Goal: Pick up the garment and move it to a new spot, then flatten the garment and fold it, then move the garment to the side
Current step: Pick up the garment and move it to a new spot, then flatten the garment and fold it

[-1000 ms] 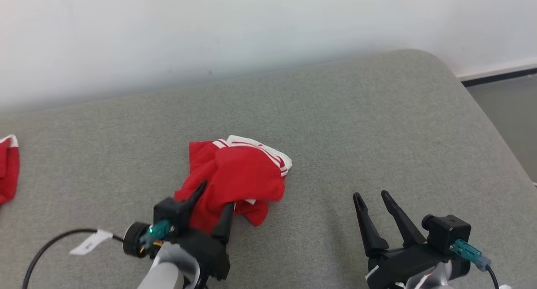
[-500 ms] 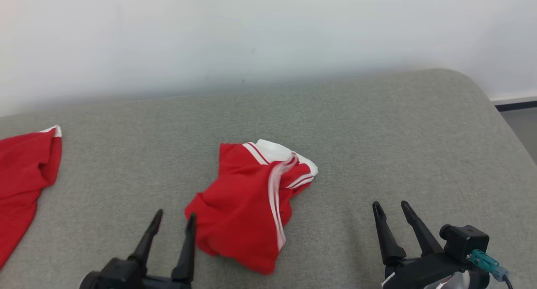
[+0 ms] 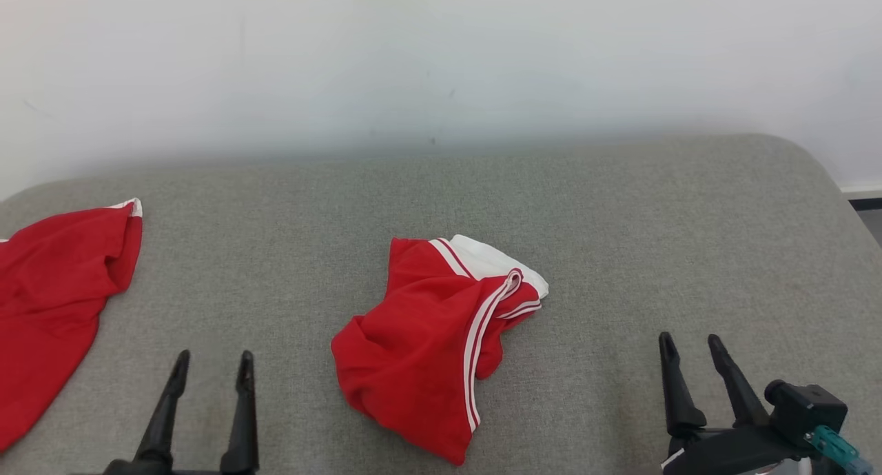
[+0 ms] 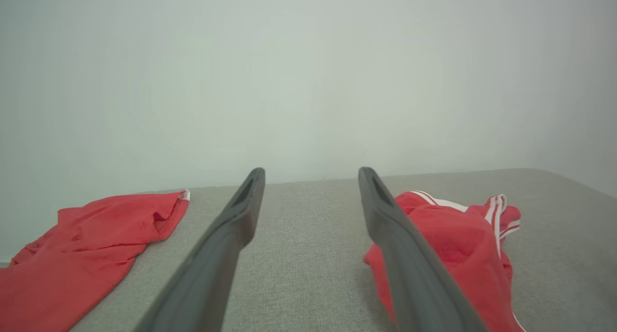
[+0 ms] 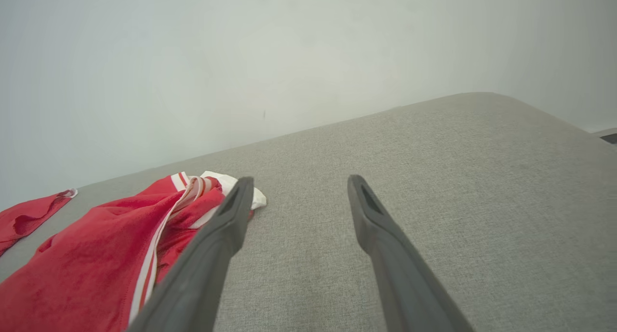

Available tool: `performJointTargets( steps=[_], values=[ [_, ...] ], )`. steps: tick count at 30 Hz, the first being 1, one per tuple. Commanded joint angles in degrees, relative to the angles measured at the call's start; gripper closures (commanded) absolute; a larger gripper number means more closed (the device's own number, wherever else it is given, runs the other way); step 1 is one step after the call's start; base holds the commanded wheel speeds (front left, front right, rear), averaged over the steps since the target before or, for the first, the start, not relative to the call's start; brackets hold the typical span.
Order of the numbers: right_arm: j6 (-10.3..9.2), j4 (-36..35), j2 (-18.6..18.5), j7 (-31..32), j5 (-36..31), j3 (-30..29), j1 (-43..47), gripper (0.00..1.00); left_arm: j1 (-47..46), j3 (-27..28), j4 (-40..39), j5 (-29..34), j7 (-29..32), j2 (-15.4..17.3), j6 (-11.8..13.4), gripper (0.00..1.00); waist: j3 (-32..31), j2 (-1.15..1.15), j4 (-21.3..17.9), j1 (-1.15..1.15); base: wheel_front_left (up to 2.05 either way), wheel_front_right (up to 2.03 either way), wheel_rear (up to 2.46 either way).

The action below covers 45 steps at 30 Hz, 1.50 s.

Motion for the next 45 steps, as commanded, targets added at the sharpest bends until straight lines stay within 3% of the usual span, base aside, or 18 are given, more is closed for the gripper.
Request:
performJointTargets(
  steps=[1,4,10,31,40,45],
  values=[
    [0.19,0.2,0.0,-0.8,-0.7,-0.7,0.7,0.00,1.4,1.4,-0.5,-0.1,-0.2,-1.1,-0.1,0.00,-0.4,0.00,0.3,0.00,0.00,0.00,0.00],
    [0.19,0.4,0.0,-2.7,-2.4,-1.5,0.9,0.00,2.3,5.0,-0.1,-1.2,-0.2,-3.6,-1.4,0.00,-0.9,0.00,0.5,0.00,0.00,0.00,0.00],
    [0.19,1.4,0.0,-4.7,-3.1,-1.5,1.1,0.00,3.7,7.9,2.7,-1.0,-0.2,-5.7,-2.9,0.00,-1.5,0.00,0.8,0.00,0.00,0.00,0.00],
    [0.19,1.9,0.0,-3.2,-4.4,-0.8,1.0,0.00,3.5,8.7,6.8,1.5,-0.2,-7.3,-4.9,0.00,-1.4,0.00,1.5,0.00,0.00,0.00,0.00],
    [0.19,1.8,0.0,-2.2,-4.2,0.0,0.2,0.00,2.4,6.3,5.4,2.8,-0.2,-7.4,-5.4,0.00,-0.6,0.00,0.0,0.00,0.00,0.00,0.00],
    [0.19,1.5,0.0,-1.6,-3.4,0.7,0.0,0.00,-0.4,1.2,6.2,4.8,0.6,-6.5,-5.9,0.00,0.6,0.00,-2.4,0.00,0.00,0.00,0.00]
  ],
)
